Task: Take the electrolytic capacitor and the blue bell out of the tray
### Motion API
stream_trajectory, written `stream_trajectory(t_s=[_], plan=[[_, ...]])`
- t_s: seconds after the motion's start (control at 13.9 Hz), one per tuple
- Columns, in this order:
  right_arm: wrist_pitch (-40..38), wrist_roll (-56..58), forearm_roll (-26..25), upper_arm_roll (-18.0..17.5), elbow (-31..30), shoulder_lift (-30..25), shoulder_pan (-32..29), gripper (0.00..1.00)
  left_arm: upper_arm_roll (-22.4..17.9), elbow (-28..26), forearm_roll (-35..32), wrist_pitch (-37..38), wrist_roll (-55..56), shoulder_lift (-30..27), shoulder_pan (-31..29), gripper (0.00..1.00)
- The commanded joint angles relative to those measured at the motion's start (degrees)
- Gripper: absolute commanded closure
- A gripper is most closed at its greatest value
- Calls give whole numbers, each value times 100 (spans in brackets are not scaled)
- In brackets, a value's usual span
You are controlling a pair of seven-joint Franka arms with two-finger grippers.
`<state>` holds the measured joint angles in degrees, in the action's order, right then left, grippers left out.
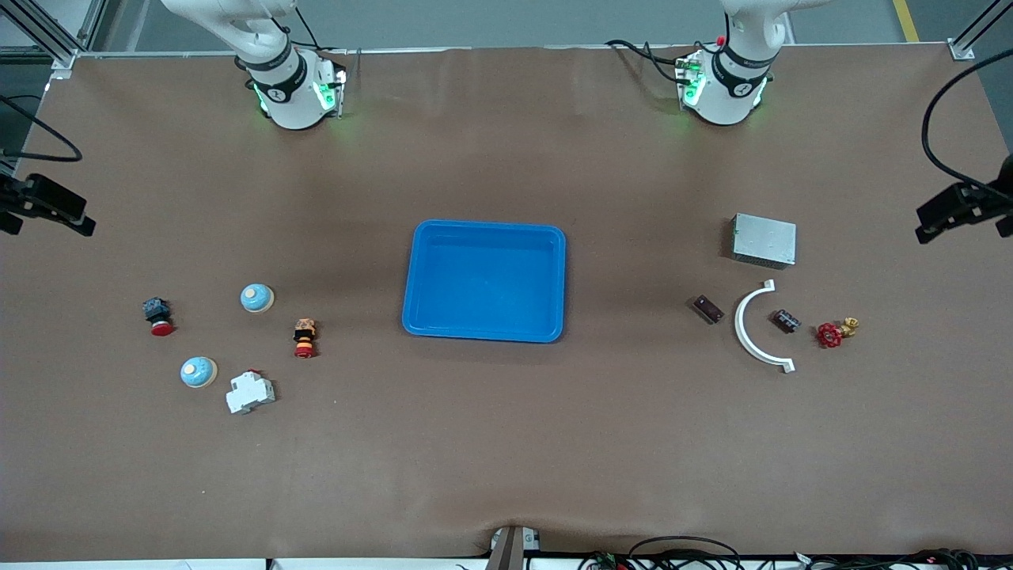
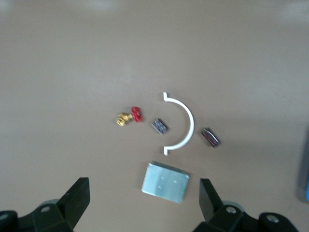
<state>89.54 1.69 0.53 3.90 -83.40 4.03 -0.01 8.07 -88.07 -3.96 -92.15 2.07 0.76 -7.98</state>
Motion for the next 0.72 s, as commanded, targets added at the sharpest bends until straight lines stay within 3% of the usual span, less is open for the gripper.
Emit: stream_trajectory(t_s=[0.0,0.22,0.65], plan=[[2,-64,114,76,158,89,-51,0,-235,-833,159,-75,38,-777,497,0],[-7,-81,97,93,149,89,-122,0,-481,-896,150,152,21,-1060,955,0],[195,-90,114,85,149,115,-104,0,-438,-844,282,601,-146,-1051,921,0]])
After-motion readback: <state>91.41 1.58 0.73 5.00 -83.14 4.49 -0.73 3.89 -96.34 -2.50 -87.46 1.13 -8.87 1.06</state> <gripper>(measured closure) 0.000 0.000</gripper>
